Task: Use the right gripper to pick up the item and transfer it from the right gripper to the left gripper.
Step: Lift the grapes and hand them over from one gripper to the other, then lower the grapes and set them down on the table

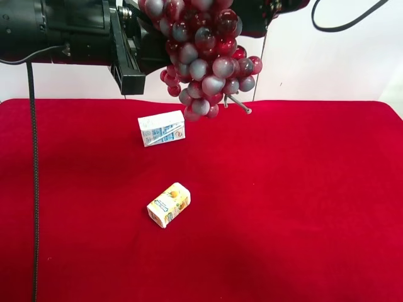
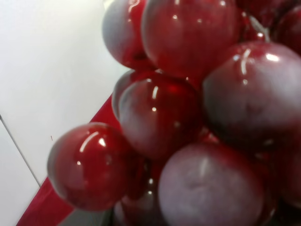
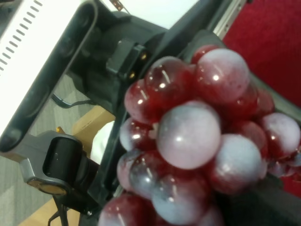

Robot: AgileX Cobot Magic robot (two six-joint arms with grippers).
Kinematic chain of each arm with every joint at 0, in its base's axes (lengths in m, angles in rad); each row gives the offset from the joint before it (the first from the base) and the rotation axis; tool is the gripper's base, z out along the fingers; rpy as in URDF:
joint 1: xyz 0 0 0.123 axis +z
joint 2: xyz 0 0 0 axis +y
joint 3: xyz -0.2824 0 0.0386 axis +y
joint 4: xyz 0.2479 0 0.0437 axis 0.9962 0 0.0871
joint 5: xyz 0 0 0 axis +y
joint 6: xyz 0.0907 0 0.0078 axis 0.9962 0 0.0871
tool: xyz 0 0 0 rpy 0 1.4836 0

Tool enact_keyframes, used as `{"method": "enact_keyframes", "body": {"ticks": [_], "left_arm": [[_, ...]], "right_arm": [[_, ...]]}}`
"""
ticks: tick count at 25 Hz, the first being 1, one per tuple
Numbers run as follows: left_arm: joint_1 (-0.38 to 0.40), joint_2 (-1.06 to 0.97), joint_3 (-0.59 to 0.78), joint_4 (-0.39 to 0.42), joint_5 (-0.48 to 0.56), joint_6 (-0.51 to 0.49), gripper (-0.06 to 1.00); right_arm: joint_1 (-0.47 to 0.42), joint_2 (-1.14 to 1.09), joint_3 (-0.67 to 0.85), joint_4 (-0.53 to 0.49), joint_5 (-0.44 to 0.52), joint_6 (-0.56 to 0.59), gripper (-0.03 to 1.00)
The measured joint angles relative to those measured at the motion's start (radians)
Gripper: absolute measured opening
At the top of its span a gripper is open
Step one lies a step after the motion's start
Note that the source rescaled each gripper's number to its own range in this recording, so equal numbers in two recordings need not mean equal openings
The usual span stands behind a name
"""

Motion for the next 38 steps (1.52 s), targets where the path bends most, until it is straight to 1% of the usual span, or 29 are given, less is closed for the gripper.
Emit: {"method": "enact_keyframes", "body": {"ticks": [5,9,12,15,18,21,24,26,31,34,38], "left_arm": [[0.000,0.000,0.000,0.002,-0.019,0.000,0.00],[0.000,0.000,0.000,0.007,-0.066,-0.006,0.00],[0.000,0.000,0.000,0.007,-0.145,-0.021,0.00],[0.000,0.001,0.000,0.007,-0.224,-0.044,0.00],[0.000,0.001,0.000,0.006,-0.293,-0.075,0.00],[0.000,0.001,0.000,0.006,-0.396,-0.126,0.00],[0.000,0.001,0.000,0.005,-0.516,-0.209,0.00],[0.000,0.001,0.002,0.004,-0.576,-0.245,0.00],[0.000,0.001,0.023,0.004,-0.689,-0.271,0.00],[0.000,0.001,0.042,0.002,-0.739,-0.271,0.00],[0.000,0.001,0.062,0.001,-0.773,-0.271,0.00]], "right_arm": [[0.000,-0.065,-0.001,-0.031,-0.005,0.006,1.00],[0.000,-0.142,-0.002,-0.126,-0.011,0.086,1.00],[0.000,-0.213,-0.002,-0.259,-0.038,0.175,1.00],[0.000,-0.290,-0.002,-0.427,-0.042,0.280,1.00],[0.000,-0.379,-0.002,-0.641,-0.016,0.415,1.00],[0.000,-0.478,0.010,-0.837,-0.012,0.557,1.00],[0.000,-0.595,0.070,-0.987,-0.011,0.655,1.00],[0.000,-0.682,0.132,-1.068,-0.007,0.711,1.00],[0.000,-0.879,0.348,-1.257,0.007,0.829,1.00],[0.000,-0.999,0.458,-1.315,0.008,0.876,1.00],[0.000,-1.142,0.565,-1.323,0.010,0.897,1.00]]}}
